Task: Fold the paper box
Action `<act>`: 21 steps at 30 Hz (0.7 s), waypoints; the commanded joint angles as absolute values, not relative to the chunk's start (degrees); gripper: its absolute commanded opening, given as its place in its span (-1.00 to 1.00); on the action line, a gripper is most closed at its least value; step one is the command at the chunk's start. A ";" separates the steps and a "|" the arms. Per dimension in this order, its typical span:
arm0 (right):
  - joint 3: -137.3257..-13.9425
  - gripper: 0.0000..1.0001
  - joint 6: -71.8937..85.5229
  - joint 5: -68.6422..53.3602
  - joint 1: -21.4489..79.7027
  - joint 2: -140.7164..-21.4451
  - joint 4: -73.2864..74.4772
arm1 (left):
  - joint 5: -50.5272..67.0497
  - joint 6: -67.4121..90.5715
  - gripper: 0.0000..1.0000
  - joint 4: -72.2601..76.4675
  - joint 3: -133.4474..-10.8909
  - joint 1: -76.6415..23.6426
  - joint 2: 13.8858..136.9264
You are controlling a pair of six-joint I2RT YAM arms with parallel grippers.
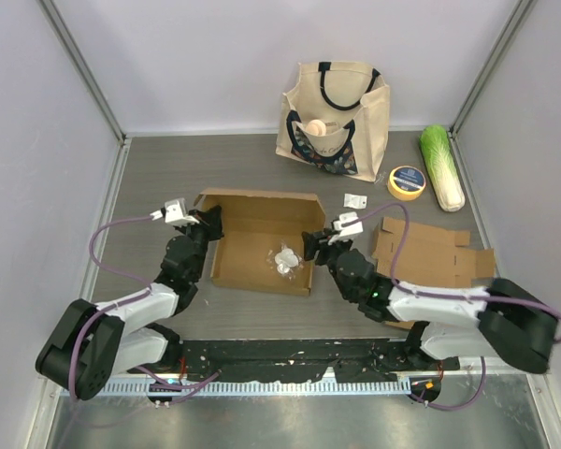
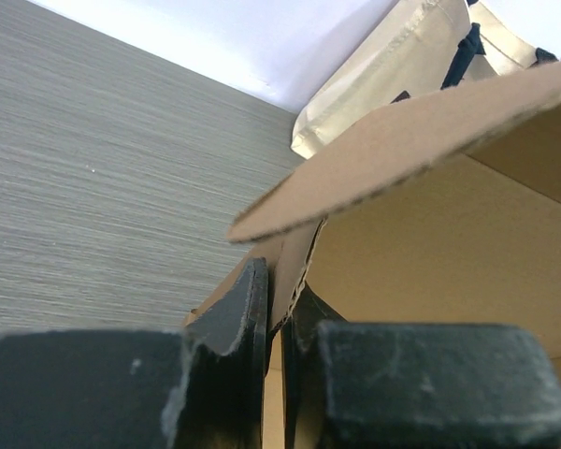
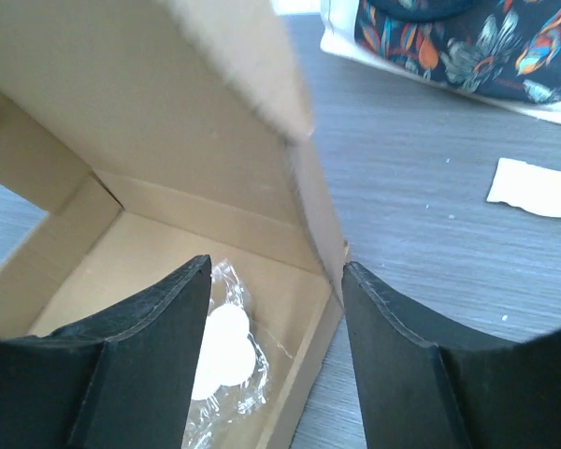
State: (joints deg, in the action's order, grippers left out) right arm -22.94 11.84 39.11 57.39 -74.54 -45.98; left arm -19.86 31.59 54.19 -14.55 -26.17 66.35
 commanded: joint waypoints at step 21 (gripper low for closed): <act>-36.84 0.11 6.07 8.01 41.92 -55.10 -7.69 | -19.07 30.76 -1.00 47.29 -11.86 -26.98 62.93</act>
State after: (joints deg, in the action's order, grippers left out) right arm -38.76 13.13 10.50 41.76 -54.35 6.57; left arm -19.07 30.94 52.53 -12.71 -26.52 62.63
